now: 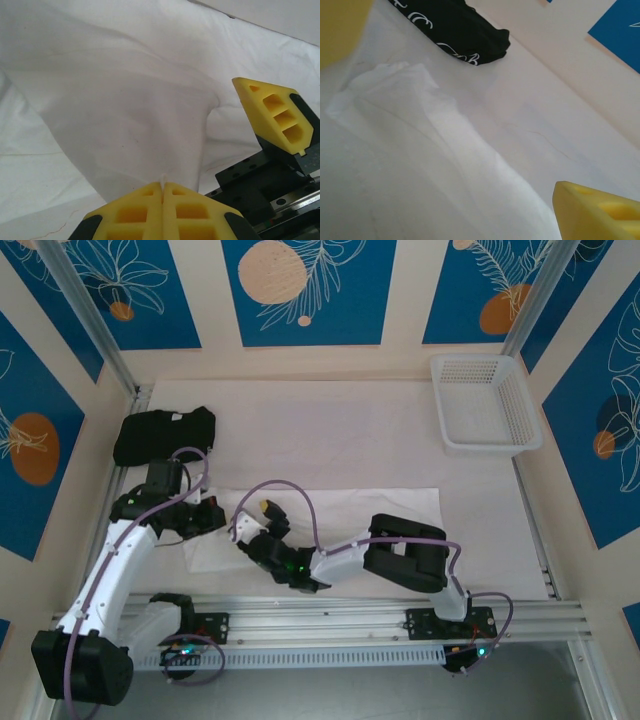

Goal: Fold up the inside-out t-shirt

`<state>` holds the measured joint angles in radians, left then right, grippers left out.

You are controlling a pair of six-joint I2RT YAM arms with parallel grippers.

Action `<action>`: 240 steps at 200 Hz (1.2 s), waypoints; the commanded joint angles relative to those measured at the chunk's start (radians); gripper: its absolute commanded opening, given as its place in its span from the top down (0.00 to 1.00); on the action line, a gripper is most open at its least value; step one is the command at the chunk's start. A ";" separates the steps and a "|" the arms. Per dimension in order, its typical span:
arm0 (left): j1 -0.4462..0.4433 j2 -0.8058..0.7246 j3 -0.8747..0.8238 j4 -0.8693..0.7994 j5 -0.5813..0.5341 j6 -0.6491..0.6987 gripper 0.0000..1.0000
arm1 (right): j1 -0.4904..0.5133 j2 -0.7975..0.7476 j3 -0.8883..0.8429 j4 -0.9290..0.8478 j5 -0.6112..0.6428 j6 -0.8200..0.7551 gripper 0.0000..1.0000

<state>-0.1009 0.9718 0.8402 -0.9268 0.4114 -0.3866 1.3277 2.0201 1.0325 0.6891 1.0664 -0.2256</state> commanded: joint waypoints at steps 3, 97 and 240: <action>0.015 0.001 -0.006 -0.008 -0.011 0.010 1.00 | 0.004 -0.047 -0.038 0.000 0.077 -0.012 0.33; 0.018 0.007 -0.038 -0.004 -0.051 0.025 1.00 | 0.001 -0.177 -0.107 -0.325 -0.023 0.141 0.83; 0.018 -0.009 -0.085 0.135 -0.059 -0.053 0.49 | -0.102 -0.418 -0.229 -0.771 -0.545 0.189 0.53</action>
<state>-0.0933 0.9932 0.7956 -0.8894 0.3523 -0.3782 1.2396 1.6943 0.8154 0.0196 0.6262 -0.0998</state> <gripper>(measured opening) 0.501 0.464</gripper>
